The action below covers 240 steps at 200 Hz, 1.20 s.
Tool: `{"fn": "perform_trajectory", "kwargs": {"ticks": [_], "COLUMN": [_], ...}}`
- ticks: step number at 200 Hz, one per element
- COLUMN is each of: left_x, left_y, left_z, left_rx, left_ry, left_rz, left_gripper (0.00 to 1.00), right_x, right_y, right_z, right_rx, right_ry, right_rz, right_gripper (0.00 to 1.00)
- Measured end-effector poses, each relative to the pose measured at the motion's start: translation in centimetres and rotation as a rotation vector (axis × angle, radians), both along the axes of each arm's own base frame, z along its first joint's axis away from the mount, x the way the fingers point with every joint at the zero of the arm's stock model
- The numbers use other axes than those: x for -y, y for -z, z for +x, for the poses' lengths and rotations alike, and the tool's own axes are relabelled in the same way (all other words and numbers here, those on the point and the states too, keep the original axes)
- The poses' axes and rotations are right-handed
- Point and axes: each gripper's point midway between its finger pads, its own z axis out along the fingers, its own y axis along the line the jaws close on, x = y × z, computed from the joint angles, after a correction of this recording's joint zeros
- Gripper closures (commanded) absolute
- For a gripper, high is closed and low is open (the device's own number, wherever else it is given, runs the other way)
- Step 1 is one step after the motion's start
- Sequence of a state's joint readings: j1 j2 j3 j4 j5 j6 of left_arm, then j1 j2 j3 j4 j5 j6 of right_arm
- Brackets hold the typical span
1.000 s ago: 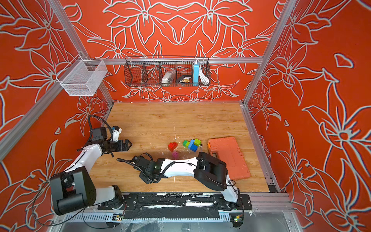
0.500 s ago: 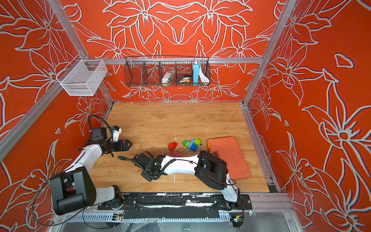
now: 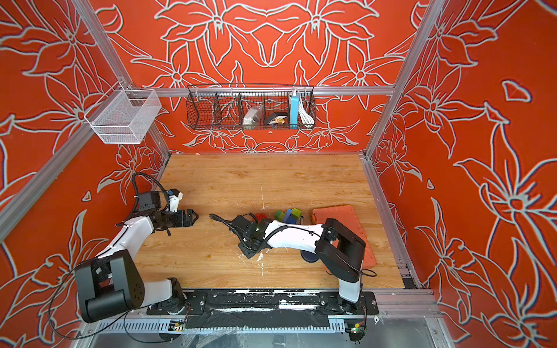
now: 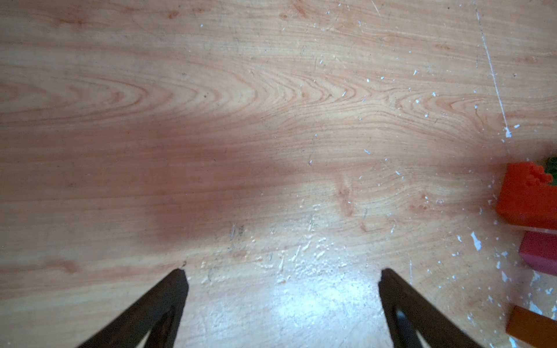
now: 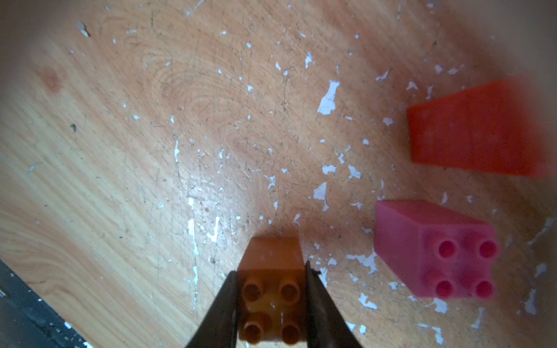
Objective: Assemble the letter h with lego
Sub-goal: Assemble the lego brick with the lego brick, then pick up the lego brick from the center of the board.
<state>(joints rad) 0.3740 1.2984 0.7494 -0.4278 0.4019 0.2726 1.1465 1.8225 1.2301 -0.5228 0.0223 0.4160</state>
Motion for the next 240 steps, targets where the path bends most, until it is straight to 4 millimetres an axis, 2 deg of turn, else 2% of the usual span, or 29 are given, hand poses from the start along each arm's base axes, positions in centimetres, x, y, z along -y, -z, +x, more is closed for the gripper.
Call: {"fn": "perform_trajectory", "kwargs": {"ticks": [30,55,76,96,109,126,156,168,182,222,240], "left_x": [0.0,0.0,0.0,0.0,0.0,0.0,0.0,0.0,0.0,0.0,0.0], "left_y": [0.0,0.0,0.0,0.0,0.0,0.0,0.0,0.0,0.0,0.0,0.0], "left_z": [0.0,0.0,0.0,0.0,0.0,0.0,0.0,0.0,0.0,0.0,0.0], "left_rx": [0.0,0.0,0.0,0.0,0.0,0.0,0.0,0.0,0.0,0.0,0.0], "left_ry": [0.0,0.0,0.0,0.001,0.0,0.0,0.001,0.0,0.001,0.001,0.001], "left_rz": [0.0,0.0,0.0,0.0,0.0,0.0,0.0,-0.001,0.0,-0.001,-0.001], "left_gripper": [0.01,0.01,0.01,0.01,0.01,0.01,0.01,0.01,0.01,0.01,0.01], "right_x": [0.6,1.2,1.3,0.9,0.8,1.2,2.3,2.5,2.3,2.3,2.2], "right_y": [0.2,-0.3,-1.7,-3.9,-5.4,-7.2,-8.8,-8.6,-7.6,-3.3,-1.9], "right_z": [0.1,0.1,0.2,0.9,2.0,4.5,9.2,10.5,11.1,11.2,11.5], "right_rx": [0.011,0.018,0.024,0.044,0.066,0.091,0.131,0.136,0.123,0.048,0.02], "right_ry": [0.006,0.001,0.004,0.012,0.022,0.058,0.12,0.124,0.11,0.05,0.028], "right_rz": [-0.025,-0.04,-0.029,0.01,0.041,0.067,0.066,0.051,0.023,-0.068,-0.089], "right_gripper": [0.45,0.41,0.41,0.41,0.41,0.41,0.4,0.4,0.41,0.45,0.51]}}
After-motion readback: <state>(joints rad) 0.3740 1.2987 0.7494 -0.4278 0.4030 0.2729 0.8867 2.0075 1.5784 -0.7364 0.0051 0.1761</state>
